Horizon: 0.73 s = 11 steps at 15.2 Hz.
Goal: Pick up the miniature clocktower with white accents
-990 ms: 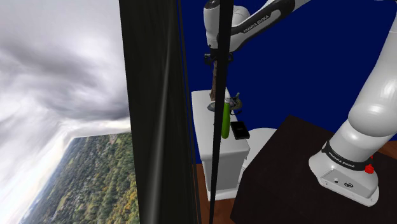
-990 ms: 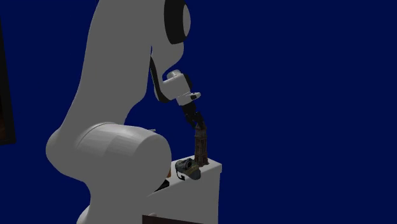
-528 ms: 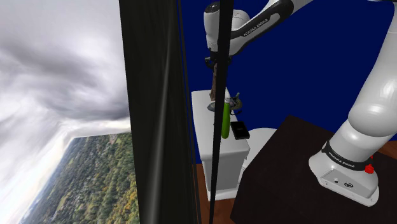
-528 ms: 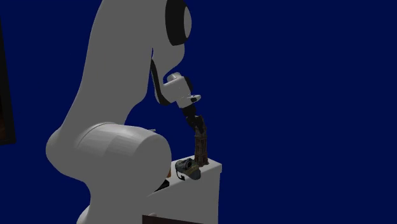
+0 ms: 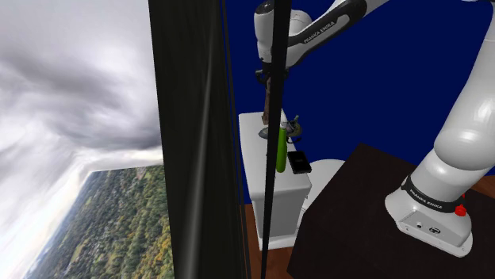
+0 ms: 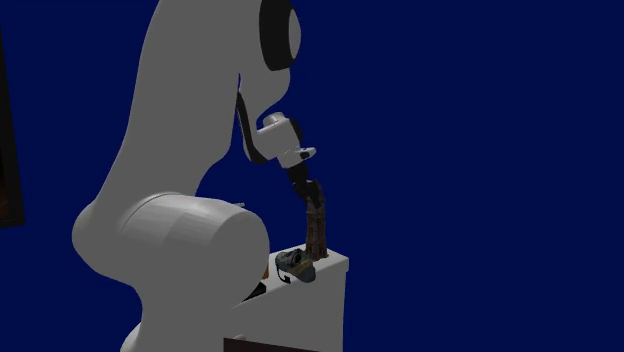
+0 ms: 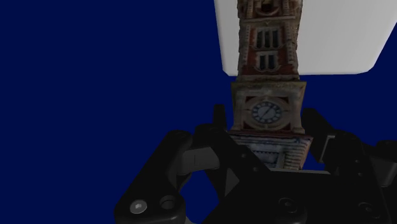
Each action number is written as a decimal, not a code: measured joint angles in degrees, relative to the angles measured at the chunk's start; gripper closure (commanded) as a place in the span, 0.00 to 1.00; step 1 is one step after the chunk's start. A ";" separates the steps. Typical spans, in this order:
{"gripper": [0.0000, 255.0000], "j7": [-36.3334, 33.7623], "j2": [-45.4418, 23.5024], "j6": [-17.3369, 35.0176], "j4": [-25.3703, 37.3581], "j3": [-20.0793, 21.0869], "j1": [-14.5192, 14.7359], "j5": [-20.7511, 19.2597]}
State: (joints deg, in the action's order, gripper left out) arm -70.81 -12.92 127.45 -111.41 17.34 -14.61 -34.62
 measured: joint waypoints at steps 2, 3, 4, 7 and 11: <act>1.00 0.70 0.67 -1.02 0.51 0.20 -0.01 0.67; 1.00 1.24 1.00 -1.55 0.87 0.25 -0.11 1.06; 1.00 1.70 1.40 -1.99 1.06 0.30 -0.19 1.41; 1.00 2.82 2.53 -3.70 1.92 0.58 -0.19 2.46; 1.00 4.42 3.45 -5.95 3.66 0.78 -0.27 3.62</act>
State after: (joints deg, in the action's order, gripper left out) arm -66.39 -9.47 121.50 -107.76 18.12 -14.89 -31.00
